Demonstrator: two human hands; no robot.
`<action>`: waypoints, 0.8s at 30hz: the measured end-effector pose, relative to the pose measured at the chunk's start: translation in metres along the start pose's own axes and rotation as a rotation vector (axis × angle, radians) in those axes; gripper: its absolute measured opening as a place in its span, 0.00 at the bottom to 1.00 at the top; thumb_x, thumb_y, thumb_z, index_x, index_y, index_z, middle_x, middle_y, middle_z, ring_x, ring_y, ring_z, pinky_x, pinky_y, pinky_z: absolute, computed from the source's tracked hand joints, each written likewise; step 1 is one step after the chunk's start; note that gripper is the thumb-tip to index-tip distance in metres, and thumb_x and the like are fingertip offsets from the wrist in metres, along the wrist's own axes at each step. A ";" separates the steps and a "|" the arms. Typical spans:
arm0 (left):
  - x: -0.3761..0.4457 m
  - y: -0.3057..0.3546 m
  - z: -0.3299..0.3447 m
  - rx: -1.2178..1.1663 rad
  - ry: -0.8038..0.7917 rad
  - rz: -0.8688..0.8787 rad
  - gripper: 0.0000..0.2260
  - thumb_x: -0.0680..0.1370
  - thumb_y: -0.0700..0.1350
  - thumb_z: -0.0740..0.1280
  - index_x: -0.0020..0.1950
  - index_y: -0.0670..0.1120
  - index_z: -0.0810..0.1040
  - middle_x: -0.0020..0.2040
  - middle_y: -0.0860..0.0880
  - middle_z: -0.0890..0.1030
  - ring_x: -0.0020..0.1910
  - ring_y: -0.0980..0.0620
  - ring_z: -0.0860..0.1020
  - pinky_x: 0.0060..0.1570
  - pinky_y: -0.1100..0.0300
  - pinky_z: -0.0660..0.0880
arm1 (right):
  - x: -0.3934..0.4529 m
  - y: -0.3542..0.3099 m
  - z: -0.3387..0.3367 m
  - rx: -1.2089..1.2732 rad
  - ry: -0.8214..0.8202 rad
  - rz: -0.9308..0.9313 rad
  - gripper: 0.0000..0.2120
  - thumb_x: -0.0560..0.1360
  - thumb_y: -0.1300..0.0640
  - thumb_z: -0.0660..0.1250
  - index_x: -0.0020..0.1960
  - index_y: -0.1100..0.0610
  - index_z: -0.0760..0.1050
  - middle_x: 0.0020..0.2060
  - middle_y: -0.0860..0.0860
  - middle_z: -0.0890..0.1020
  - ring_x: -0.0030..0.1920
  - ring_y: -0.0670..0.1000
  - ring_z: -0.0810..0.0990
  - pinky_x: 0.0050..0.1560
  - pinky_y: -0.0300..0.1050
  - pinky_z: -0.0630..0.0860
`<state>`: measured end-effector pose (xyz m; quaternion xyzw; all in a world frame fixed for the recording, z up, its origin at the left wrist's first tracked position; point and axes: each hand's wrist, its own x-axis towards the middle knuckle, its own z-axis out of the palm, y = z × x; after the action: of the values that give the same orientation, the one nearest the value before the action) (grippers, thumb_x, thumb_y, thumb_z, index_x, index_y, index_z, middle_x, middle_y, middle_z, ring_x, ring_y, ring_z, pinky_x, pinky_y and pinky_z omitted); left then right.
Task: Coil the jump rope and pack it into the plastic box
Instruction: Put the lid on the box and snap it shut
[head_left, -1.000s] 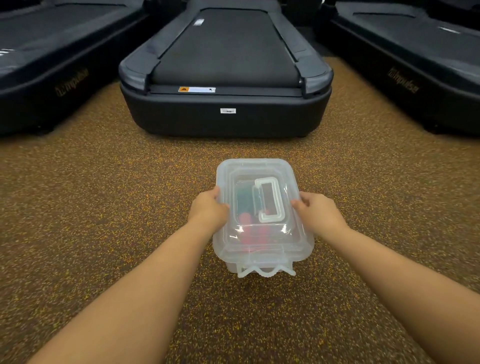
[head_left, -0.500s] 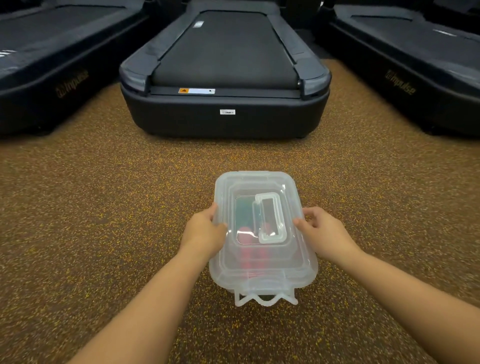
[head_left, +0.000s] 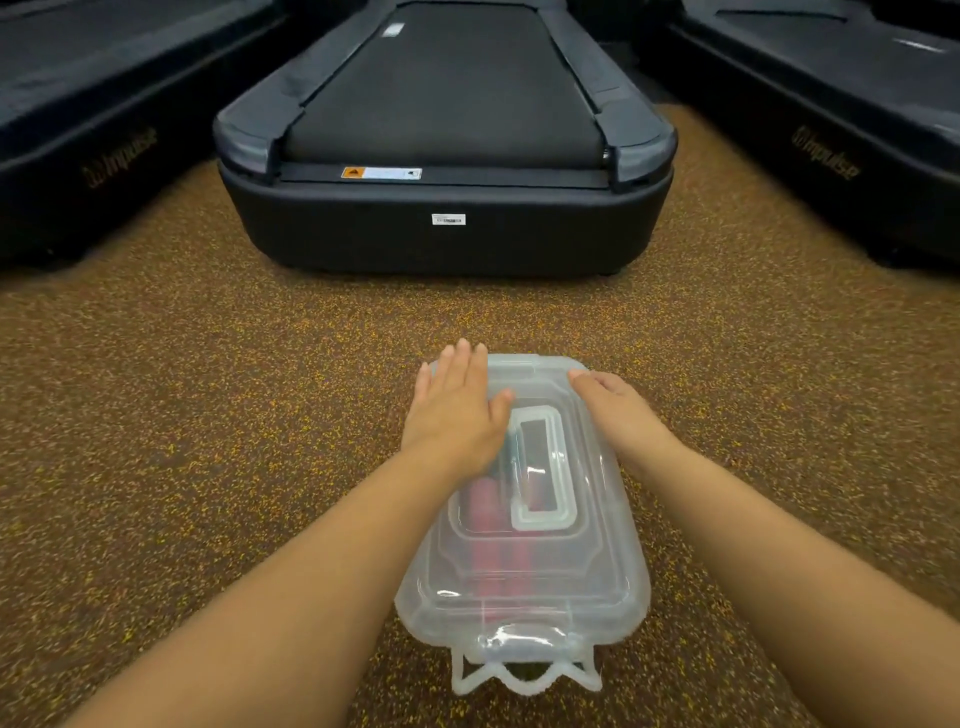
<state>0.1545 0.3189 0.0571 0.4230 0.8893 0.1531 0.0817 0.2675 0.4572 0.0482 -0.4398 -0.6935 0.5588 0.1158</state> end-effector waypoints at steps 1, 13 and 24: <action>0.002 -0.001 0.004 0.058 -0.011 0.013 0.29 0.81 0.56 0.46 0.78 0.46 0.43 0.79 0.47 0.42 0.77 0.50 0.40 0.75 0.52 0.37 | 0.008 0.001 0.003 0.019 -0.014 0.014 0.23 0.73 0.38 0.59 0.59 0.52 0.75 0.54 0.52 0.81 0.52 0.54 0.81 0.59 0.56 0.75; 0.001 -0.006 0.013 0.047 0.074 0.080 0.28 0.81 0.56 0.47 0.78 0.46 0.46 0.79 0.48 0.48 0.77 0.52 0.43 0.75 0.55 0.38 | 0.064 -0.011 0.002 0.140 -0.266 0.169 0.27 0.67 0.35 0.68 0.54 0.55 0.80 0.46 0.56 0.86 0.46 0.57 0.86 0.52 0.55 0.80; 0.017 -0.021 -0.003 -0.072 0.078 0.131 0.33 0.77 0.60 0.60 0.76 0.46 0.55 0.74 0.48 0.61 0.72 0.49 0.57 0.73 0.55 0.51 | 0.065 -0.004 -0.002 0.155 -0.344 -0.098 0.29 0.69 0.52 0.74 0.68 0.51 0.70 0.60 0.50 0.79 0.56 0.54 0.81 0.59 0.56 0.77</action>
<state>0.1276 0.3193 0.0522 0.4709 0.8562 0.2063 0.0520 0.2289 0.5061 0.0309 -0.2933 -0.6783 0.6713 0.0560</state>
